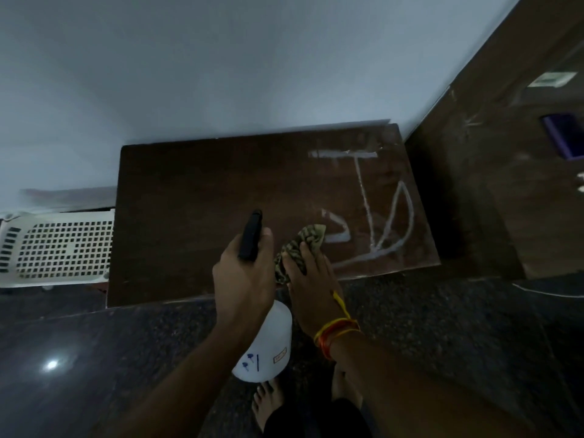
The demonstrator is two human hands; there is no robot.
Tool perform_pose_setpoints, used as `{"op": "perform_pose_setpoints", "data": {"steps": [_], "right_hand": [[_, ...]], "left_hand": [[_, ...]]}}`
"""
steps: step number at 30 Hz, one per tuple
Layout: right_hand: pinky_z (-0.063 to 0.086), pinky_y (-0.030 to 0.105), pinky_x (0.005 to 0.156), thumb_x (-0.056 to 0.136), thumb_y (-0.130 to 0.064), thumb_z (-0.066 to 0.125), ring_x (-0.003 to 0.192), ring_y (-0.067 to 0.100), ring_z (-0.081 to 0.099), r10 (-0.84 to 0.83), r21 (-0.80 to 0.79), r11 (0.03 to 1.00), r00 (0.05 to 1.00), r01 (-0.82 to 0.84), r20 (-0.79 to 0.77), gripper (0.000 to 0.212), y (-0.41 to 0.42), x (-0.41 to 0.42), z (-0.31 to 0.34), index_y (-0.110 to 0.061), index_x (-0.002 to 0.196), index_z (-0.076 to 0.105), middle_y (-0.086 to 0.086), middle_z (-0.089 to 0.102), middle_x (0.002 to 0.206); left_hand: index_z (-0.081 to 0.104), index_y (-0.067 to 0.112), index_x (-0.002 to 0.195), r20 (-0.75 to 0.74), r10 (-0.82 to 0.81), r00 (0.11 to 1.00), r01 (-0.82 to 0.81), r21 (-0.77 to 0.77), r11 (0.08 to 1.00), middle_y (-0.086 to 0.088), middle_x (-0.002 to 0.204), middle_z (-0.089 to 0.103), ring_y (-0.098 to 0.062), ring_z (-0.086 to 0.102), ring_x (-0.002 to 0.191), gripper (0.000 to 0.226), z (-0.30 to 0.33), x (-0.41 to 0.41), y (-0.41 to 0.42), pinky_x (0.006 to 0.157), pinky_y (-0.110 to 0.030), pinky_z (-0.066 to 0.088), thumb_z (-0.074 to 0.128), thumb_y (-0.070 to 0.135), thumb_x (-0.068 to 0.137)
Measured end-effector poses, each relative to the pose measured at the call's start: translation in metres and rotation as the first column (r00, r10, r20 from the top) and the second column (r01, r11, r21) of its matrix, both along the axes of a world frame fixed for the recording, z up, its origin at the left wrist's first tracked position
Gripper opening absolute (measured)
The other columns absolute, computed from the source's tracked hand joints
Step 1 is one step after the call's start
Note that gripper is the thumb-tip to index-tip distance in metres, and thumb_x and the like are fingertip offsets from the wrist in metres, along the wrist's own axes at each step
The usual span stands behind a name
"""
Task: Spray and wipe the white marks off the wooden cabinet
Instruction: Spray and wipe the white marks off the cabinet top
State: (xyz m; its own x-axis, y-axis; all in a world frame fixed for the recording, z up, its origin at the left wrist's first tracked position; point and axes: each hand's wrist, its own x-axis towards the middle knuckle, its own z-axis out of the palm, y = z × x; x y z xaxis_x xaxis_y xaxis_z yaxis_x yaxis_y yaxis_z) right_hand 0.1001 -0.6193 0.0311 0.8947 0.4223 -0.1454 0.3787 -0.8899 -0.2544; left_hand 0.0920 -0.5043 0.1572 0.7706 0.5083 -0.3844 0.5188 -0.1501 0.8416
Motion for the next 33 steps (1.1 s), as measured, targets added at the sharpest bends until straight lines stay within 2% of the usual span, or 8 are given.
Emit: {"op": "perform_pose_setpoints", "data": {"steps": [3, 6, 11, 14, 17, 22, 29, 33], "right_hand": [[0.049, 0.053, 0.092, 0.066, -0.017, 0.081, 0.114, 0.043, 0.056, 0.009, 0.125, 0.992, 1.000, -0.011, 0.016, 0.070, -0.015, 0.009, 0.010, -0.016, 0.131, 0.052, 0.021, 0.056, 0.129], [0.041, 0.051, 0.104, 0.082, -0.010, 0.065, 0.129, 0.039, 0.041, -0.069, 0.272, 0.961, 0.997, 0.055, 0.041, 0.063, -0.039, 0.026, 0.029, -0.018, 0.139, 0.041, 0.018, 0.041, 0.143], [0.036, 0.048, 0.106, 0.085, -0.005, 0.056, 0.129, 0.039, 0.039, -0.359, 0.396, 0.874, 0.924, 0.282, 0.135, 0.053, -0.088, 0.071, 0.063, -0.009, 0.136, 0.043, 0.021, 0.040, 0.140], [0.035, 0.051, 0.108, 0.085, -0.005, 0.056, 0.131, 0.040, 0.037, -0.496, 0.430, 0.807, 0.860, 0.404, 0.122, 0.050, -0.116, 0.096, 0.069, -0.007, 0.135, 0.045, 0.024, 0.042, 0.139], [0.032, 0.048, 0.110, 0.086, -0.004, 0.055, 0.131, 0.039, 0.037, -0.568, 0.449, 0.759, 0.816, 0.471, 0.104, 0.051, -0.139, 0.109, 0.070, -0.007, 0.136, 0.045, 0.023, 0.042, 0.138], [0.032, 0.048, 0.111, 0.087, -0.007, 0.054, 0.133, 0.037, 0.036, -0.587, 0.422, 0.752, 0.806, 0.507, 0.076, 0.053, -0.161, 0.114, 0.067, -0.010, 0.138, 0.042, 0.022, 0.040, 0.141], [0.032, 0.049, 0.110, 0.089, -0.009, 0.054, 0.134, 0.036, 0.035, -0.610, 0.411, 0.728, 0.792, 0.548, 0.026, 0.052, -0.170, 0.111, 0.064, -0.012, 0.139, 0.041, 0.020, 0.038, 0.144], [0.034, 0.051, 0.108, 0.090, -0.011, 0.054, 0.134, 0.036, 0.034, -0.608, 0.406, 0.726, 0.794, 0.555, 0.003, 0.051, -0.175, 0.110, 0.064, -0.015, 0.139, 0.040, 0.019, 0.036, 0.145]], "left_hand": [[0.057, 0.026, 0.081, -0.003, -0.009, 1.000, 0.009, 0.008, 1.000, -0.005, 0.065, 0.059, -0.023, 0.061, 0.057, 0.023, -0.003, -0.001, -0.011, 0.057, -0.042, 0.055, 0.053, 0.042, 0.097], [0.058, 0.022, 0.080, 0.026, -0.072, 0.997, 0.071, 0.027, 0.997, -0.002, 0.060, 0.054, -0.014, 0.052, 0.049, 0.025, -0.004, -0.002, -0.019, 0.045, -0.033, 0.044, 0.054, 0.040, 0.097], [0.055, 0.022, 0.074, 0.045, -0.366, 0.930, 0.348, 0.216, 0.912, 0.004, 0.057, 0.053, -0.010, 0.045, 0.043, 0.027, -0.012, -0.001, -0.031, 0.044, -0.026, 0.037, 0.055, 0.039, 0.094], [0.053, 0.026, 0.074, -0.042, -0.523, 0.852, 0.506, 0.328, 0.798, 0.007, 0.058, 0.053, -0.010, 0.050, 0.048, 0.026, -0.024, -0.002, -0.036, 0.047, -0.026, 0.035, 0.057, 0.045, 0.092], [0.050, 0.029, 0.073, -0.106, -0.574, 0.812, 0.568, 0.370, 0.735, 0.008, 0.057, 0.052, -0.014, 0.050, 0.048, 0.027, -0.036, -0.004, -0.040, 0.049, -0.027, 0.034, 0.058, 0.048, 0.090], [0.062, 0.021, 0.088, -0.166, -0.648, 0.744, 0.655, 0.375, 0.656, 0.003, 0.067, 0.062, -0.021, 0.058, 0.055, 0.034, -0.042, -0.006, -0.054, 0.054, -0.038, 0.053, 0.051, 0.054, 0.086], [0.063, 0.029, 0.108, -0.185, -0.781, 0.596, 0.766, 0.421, 0.485, 0.005, 0.078, 0.068, -0.017, 0.061, 0.061, 0.042, -0.040, -0.007, -0.058, 0.059, -0.032, 0.052, 0.045, 0.058, 0.083], [0.064, 0.028, 0.096, -0.206, -0.811, 0.548, 0.789, 0.450, 0.419, 0.006, 0.079, 0.070, -0.016, 0.064, 0.064, 0.045, -0.040, -0.016, -0.044, 0.059, -0.032, 0.051, 0.040, 0.064, 0.082]]}}
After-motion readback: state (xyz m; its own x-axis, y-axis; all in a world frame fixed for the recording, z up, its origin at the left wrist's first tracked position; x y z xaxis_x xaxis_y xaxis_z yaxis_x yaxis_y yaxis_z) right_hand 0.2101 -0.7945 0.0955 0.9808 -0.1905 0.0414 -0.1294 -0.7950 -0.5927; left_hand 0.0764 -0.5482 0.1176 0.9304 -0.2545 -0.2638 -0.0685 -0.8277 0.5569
